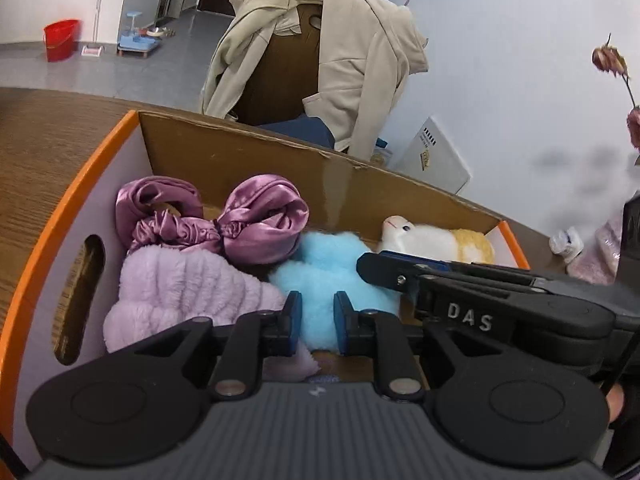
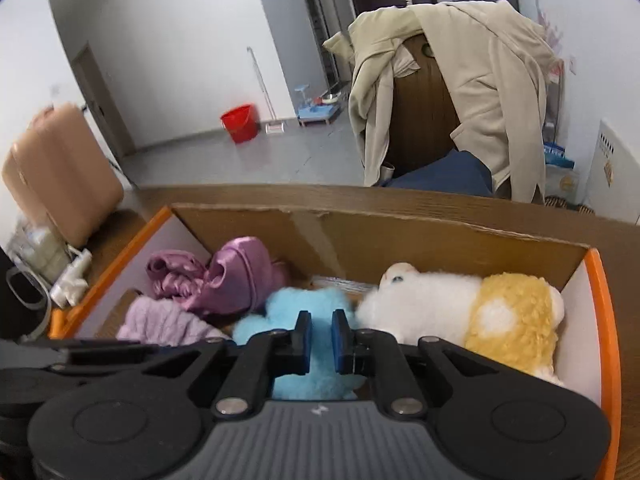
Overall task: Organize soft objects
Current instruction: 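Carry the blue plush with both grippers into the box and release, then withdraw both grippers toward the plastic bag and white round puff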
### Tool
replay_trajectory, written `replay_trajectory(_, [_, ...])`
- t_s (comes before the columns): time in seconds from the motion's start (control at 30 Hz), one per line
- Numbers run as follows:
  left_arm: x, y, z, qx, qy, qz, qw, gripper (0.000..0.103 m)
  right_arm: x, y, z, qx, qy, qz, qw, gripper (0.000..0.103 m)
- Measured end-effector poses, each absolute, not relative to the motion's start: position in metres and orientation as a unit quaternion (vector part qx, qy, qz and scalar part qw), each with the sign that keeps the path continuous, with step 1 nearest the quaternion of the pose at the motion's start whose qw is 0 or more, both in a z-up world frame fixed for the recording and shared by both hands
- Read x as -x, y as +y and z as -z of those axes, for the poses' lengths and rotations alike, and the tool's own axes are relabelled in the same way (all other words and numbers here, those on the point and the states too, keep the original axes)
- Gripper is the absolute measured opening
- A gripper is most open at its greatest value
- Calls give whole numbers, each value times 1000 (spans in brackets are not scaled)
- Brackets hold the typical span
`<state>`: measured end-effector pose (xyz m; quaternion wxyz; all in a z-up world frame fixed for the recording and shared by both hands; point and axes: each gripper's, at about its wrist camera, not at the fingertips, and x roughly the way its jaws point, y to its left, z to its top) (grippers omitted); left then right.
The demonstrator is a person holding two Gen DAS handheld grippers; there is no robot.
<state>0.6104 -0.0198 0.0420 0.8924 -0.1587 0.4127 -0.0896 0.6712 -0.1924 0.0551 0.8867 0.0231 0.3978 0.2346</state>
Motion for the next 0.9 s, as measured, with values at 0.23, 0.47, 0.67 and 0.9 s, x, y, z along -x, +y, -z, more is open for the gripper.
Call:
replay_trajectory(0.23, [-595,-15,-72,127,396,88,905,25,-656,-196,-71,-26,382,-218,898,14])
replay_trajectory(0.47, [-533,2,-149,80,329,95,936,25,-603,-222,-141,-4,336,-195,921,15])
replay_trajectory(0.67, [-467,17,-186,42,290,76,953,29,-529,-263,-180,24,300,-154,941,32])
replay_trajectory(0.9, [-411,36,-202,40,271,69,959,48,-455,-286,-194,37,257,-115,959,64])
